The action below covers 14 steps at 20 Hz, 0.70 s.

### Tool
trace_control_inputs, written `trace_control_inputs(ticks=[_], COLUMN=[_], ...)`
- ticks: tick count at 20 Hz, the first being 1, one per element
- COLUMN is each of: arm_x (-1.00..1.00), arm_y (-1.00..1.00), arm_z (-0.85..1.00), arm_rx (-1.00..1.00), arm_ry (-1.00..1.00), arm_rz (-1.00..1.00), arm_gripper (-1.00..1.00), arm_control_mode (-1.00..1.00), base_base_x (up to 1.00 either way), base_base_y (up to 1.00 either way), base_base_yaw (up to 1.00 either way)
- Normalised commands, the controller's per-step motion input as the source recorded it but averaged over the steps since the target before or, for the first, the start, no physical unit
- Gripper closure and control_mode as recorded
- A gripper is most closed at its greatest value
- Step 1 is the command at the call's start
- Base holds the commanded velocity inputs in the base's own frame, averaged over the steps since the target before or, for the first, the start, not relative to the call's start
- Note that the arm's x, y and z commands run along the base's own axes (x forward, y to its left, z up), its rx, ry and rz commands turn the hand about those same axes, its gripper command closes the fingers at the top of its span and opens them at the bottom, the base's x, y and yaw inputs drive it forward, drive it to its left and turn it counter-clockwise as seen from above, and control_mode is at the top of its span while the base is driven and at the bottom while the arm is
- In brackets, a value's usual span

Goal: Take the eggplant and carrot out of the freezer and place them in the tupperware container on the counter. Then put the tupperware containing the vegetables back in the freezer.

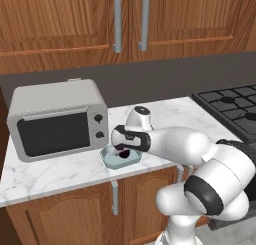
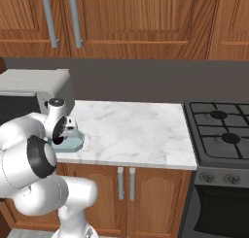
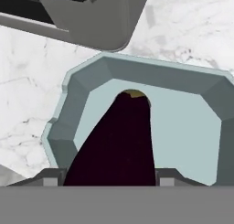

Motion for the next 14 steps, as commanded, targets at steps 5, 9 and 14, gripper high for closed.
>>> trace_control_inputs(ticks=[5, 9, 14], arm_x=[0.00, 0.10, 0.09], arm_y=[0.16, 0.15, 0.01], arm_z=[-0.23, -0.20, -0.17], arm_rx=[0.00, 0.00, 0.00], arm_ry=[0.02, 0.00, 0.00], arm_rz=[0.00, 0.00, 0.00], arm_gripper=[1.00, 1.00, -1.00], arm_control_mode=[-1.00, -1.00, -1.00], base_base_x=[0.00, 0.00, 0.00], base_base_y=[0.00, 0.00, 0.00], base_base_yaw=[0.00, 0.00, 0.00])
